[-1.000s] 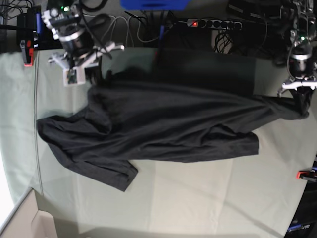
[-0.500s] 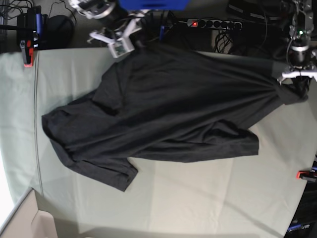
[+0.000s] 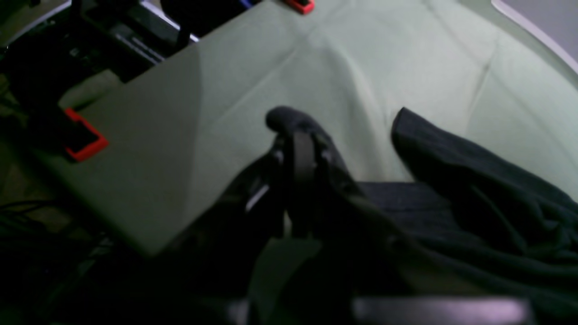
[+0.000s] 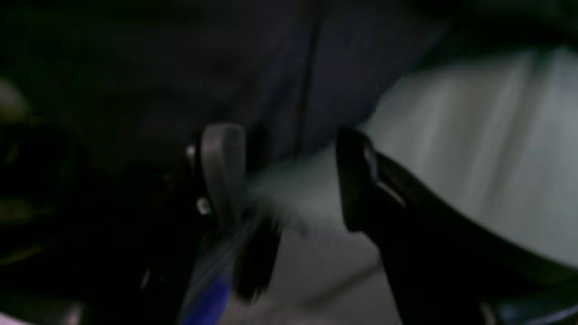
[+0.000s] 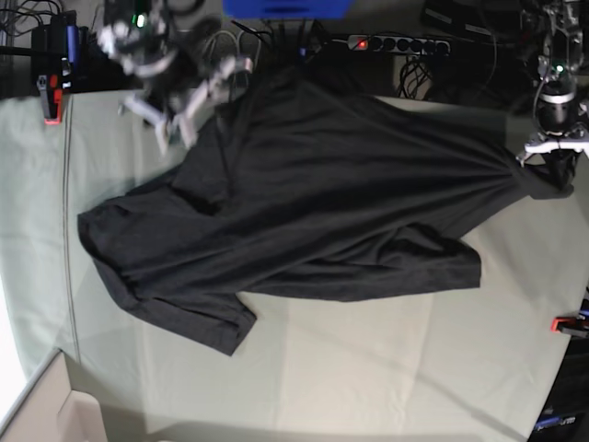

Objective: Layout the t-shirt on the table in an organized manner, then fold the t-shirt properly
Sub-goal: 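Grasp the shirt shoulder with the right gripper and pull it outward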

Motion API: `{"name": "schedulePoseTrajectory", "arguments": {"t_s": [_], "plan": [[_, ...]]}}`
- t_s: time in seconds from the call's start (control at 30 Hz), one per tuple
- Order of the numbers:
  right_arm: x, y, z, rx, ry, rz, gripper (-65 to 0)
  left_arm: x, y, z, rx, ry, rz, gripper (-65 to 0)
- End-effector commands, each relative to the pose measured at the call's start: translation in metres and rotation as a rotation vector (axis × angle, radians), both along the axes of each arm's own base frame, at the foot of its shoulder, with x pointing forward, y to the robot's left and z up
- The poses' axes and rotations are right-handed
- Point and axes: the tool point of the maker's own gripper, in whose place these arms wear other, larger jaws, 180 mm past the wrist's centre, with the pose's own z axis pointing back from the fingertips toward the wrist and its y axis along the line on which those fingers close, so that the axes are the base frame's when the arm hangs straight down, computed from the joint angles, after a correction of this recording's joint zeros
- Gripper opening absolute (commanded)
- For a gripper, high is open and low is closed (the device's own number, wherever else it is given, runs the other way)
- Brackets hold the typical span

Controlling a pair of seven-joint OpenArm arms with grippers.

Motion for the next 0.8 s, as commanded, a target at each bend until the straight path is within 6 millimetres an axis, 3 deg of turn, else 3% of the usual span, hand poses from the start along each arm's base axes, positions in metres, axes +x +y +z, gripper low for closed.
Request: {"name": "schedulePoseTrajectory", "arguments": {"t_s": [0.0, 0.2, 0.3, 0.43, 0.67, 0.77], "plan": [[0.008, 0.003, 0.005, 0.017, -0.03, 0.004, -32.0, 0.002, 0.007, 0.013, 0.041, -0.033, 0.004, -64.9], [0.049, 0.005, -0.016, 0.02, -0.033, 0.006, -32.0, 0.002, 0.007, 0.013, 0.039, -0.033, 0.005, -64.9], [0.063, 0.004, -0.03, 0.019, -0.012, 0.005, -32.0, 0.001, 0.006, 0.012, 0.039, -0.031, 0.004, -64.9], [0.08, 0.005, -0.035, 0.02, -0.013, 0.005, -32.0, 0.001, 0.006, 0.012, 0.039, -0.031, 0.004, -64.9], [0.089, 0.004, -0.052, 0.022, 0.022, 0.002, -32.7, 0.001, 0.006, 0.012, 0.039, -0.031, 0.004, -64.9], [0.09, -0.003, -0.053, 0.018, 0.022, -0.016, -37.8, 0.001, 0.007, 0.012, 0.039, -0.029, 0.004, -64.9]]}}
